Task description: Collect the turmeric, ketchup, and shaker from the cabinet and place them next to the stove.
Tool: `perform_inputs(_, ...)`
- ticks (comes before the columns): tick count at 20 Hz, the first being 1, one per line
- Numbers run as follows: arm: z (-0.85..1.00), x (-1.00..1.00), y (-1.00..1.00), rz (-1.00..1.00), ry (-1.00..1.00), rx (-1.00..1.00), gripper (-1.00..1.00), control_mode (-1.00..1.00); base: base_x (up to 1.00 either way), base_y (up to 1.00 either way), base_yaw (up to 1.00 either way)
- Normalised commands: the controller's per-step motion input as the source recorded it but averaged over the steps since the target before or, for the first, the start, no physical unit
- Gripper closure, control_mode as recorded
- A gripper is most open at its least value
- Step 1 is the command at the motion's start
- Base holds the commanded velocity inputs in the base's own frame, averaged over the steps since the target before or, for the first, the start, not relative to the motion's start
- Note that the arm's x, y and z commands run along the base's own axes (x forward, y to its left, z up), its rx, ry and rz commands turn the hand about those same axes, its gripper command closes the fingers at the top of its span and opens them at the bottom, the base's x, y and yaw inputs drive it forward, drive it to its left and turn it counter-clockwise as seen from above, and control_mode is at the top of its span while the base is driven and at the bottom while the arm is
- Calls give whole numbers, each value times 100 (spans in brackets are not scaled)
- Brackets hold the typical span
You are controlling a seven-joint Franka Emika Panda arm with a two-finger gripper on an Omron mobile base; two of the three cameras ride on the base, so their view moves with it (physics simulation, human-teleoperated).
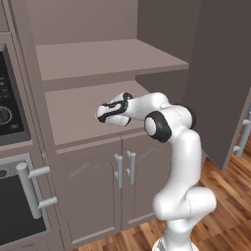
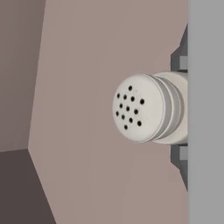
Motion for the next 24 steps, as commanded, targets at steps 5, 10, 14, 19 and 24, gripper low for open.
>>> perform_inputs(5,0,-13,0,0,-4,0,100,-100,0,0,0)
perform_inputs(10,-2,-60,-1,0,-8,0,100,-100,0,0,0)
perform_inputs(14,0,-100,-6,0,-10,1,100,-100,0,0,0)
perform_inputs(19,0,-100,-2,0,-5,0,100,-100,0,0,0)
perform_inputs(24,6,-99,-24,0,-3,2,100,-100,0,0,0)
